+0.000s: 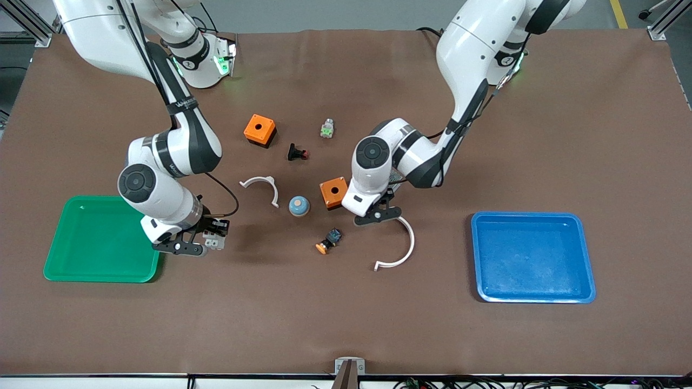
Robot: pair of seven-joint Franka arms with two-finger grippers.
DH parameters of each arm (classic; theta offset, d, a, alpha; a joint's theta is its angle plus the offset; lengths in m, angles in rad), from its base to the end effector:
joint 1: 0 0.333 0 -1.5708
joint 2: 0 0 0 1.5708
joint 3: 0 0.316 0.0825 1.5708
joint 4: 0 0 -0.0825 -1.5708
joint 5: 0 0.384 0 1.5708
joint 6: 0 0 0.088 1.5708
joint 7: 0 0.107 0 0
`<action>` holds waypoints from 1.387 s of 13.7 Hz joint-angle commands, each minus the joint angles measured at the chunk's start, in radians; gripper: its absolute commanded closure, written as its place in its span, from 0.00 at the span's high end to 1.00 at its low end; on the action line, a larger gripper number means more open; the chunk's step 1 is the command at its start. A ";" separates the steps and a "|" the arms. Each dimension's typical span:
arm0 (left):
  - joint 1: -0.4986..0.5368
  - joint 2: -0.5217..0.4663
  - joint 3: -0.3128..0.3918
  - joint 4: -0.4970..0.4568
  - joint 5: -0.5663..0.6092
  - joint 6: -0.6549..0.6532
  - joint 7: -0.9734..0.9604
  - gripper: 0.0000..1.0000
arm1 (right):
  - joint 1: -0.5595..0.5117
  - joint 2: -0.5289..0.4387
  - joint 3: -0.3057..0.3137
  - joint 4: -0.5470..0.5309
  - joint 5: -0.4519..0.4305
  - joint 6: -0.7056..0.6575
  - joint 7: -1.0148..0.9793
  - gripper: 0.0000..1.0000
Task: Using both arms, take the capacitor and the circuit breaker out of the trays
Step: 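Lift the capacitor and breaker out of the trays toward the table middle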
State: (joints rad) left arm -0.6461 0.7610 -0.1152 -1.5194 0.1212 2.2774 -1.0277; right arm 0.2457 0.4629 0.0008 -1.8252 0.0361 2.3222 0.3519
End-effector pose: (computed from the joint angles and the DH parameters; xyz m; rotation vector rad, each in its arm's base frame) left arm 0.5255 -0.4789 0.2127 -3.1171 -0.3434 -0.0190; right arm 0.6303 0.1592 0.2847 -3.0988 0.2012 -0.0382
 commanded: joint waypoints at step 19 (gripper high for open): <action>0.130 -0.185 0.035 0.022 0.043 -0.137 0.237 1.00 | 0.003 0.148 -0.015 0.185 0.007 -0.131 -0.010 1.00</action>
State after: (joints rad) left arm -0.5790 0.7051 -0.0792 -1.4661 0.1387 2.2712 -0.9153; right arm 0.2635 0.6109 -0.0134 -1.7416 0.0363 2.3070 0.3520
